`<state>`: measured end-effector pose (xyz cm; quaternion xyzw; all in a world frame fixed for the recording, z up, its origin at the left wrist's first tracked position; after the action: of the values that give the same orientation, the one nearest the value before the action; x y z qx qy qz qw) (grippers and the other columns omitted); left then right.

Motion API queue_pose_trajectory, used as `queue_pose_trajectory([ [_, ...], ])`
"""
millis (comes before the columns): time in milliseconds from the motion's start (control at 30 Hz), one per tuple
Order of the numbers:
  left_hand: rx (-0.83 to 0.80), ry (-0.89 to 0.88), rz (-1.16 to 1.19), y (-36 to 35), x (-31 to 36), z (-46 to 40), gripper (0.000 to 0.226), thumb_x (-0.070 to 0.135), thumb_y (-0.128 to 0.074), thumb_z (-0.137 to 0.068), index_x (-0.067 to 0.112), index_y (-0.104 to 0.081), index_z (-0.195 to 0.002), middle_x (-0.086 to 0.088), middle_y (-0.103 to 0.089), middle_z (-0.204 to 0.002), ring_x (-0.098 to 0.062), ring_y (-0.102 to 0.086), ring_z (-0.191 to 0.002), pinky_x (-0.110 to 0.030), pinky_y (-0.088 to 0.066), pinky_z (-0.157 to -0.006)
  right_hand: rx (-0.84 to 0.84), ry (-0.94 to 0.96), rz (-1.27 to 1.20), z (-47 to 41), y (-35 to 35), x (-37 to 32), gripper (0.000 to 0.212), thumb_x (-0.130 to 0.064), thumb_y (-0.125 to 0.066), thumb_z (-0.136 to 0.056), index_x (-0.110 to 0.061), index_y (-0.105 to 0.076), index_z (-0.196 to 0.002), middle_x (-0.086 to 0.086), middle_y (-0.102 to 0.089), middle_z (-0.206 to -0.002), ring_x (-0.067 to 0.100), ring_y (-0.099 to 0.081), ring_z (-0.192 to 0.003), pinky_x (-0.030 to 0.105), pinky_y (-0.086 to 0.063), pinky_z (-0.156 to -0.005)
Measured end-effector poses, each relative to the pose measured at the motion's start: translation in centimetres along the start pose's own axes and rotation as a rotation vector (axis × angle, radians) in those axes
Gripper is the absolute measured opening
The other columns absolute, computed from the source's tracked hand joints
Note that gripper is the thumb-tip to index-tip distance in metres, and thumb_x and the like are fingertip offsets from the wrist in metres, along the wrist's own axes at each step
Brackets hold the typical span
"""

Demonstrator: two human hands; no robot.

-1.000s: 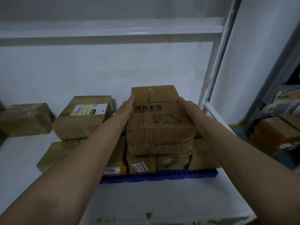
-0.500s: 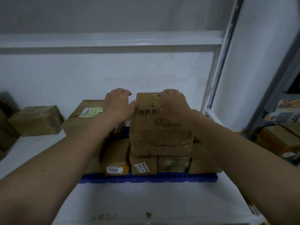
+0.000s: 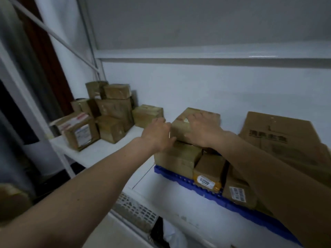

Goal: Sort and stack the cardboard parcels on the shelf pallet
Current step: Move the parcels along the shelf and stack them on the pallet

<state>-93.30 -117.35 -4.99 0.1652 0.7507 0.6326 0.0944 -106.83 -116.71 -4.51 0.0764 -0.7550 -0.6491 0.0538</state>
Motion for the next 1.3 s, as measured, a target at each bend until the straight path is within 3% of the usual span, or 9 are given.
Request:
queue_pose_trajectory([
  [167, -0.008, 0.079, 0.029, 0.0, -5.9, 1.8, 0.051, 0.047, -0.056, -0.090, 0.018, -0.051, -0.132, -0.007, -0.042, -0.141, -0.025, -0.036, -0.130, -0.037, -0.037, -0.103, -0.050, 0.058, 0.004, -2.0, -0.6, -5.7, 0.063, -0.043, -0.047, -0.094, -0.018, -0.023, -0.147, 0.008, -0.024, -0.152, 0.031, -0.016, -0.141, 0.055, -0.015, -0.113],
  [400, -0.041, 0.147, 0.024, 0.5, -15.2, 4.1, 0.053, 0.050, -0.053, -0.091, 0.019, -0.051, -0.134, -0.006, -0.042, -0.141, -0.025, -0.036, -0.131, -0.039, -0.038, -0.104, -0.094, 0.100, 0.019, -5.7, -1.8, -14.3, 0.053, -0.043, -0.049, -0.093, -0.015, -0.034, -0.135, 0.011, -0.030, -0.147, 0.031, -0.020, -0.138, 0.055, -0.020, -0.111],
  [567, -0.065, 0.214, 0.062, 0.5, -23.8, 6.8, 0.048, 0.050, -0.055, -0.089, 0.019, -0.057, -0.126, -0.005, -0.046, -0.137, -0.024, -0.044, -0.124, -0.036, -0.042, -0.099, -0.164, 0.147, -0.016, -8.5, -4.2, -22.6, 0.065, -0.048, -0.047, -0.093, -0.017, -0.025, -0.145, 0.008, -0.026, -0.150, 0.030, -0.020, -0.139, 0.052, -0.020, -0.112],
  [767, -0.080, 0.254, 0.085, 0.2, -33.9, 9.7, 0.050, 0.050, -0.056, -0.089, 0.019, -0.056, -0.129, -0.006, -0.045, -0.138, -0.024, -0.041, -0.127, -0.034, -0.039, -0.101, -0.168, 0.185, -0.053, -12.1, -5.8, -32.7, 0.063, -0.046, -0.050, -0.092, -0.017, -0.027, -0.144, 0.009, -0.027, -0.150, 0.032, -0.019, -0.139, 0.054, -0.016, -0.113],
  [933, -0.127, 0.294, 0.071, -0.6, -41.3, 12.4, 0.050, 0.048, -0.056, -0.089, 0.019, -0.055, -0.130, -0.008, -0.046, -0.135, -0.026, -0.043, -0.123, -0.038, -0.042, -0.100, -0.154, 0.224, -0.107, -14.6, -8.8, -39.8, 0.064, -0.049, -0.052, -0.090, -0.017, -0.030, -0.142, 0.009, -0.033, -0.146, 0.032, -0.026, -0.135, 0.047, -0.026, -0.107],
  [1100, -0.146, 0.285, 0.131, -1.1, -45.8, 12.9, 0.044, 0.047, -0.058, -0.088, 0.027, -0.056, -0.128, -0.005, -0.047, -0.131, -0.023, -0.051, -0.113, -0.039, -0.046, -0.097, -0.201, 0.218, -0.123, -16.4, -11.2, -43.5, 0.067, -0.047, -0.054, -0.089, -0.016, -0.029, -0.143, 0.009, -0.032, -0.146, 0.032, -0.028, -0.135, 0.048, -0.028, -0.107],
  [1300, -0.080, 0.278, 0.230, -1.2, -49.3, 10.1, 0.041, 0.045, -0.061, -0.088, 0.024, -0.059, -0.124, -0.001, -0.050, -0.131, -0.020, -0.047, -0.119, -0.035, -0.045, -0.097, -0.125, 0.223, -0.098, -20.7, -11.3, -44.1, 0.057, -0.046, -0.053, -0.090, -0.017, -0.039, -0.137, 0.005, -0.042, -0.142, 0.027, -0.037, -0.131, 0.042, -0.033, -0.107],
])
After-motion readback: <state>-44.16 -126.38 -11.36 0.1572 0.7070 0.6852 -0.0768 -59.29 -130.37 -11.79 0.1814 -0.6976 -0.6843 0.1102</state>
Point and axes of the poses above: each hand's wrist, its own z-axis away from the middle knuckle, its own y-axis out of the back of the hand, x = y × z, the point moved 6 cm from there along -z, towards the middle knuckle
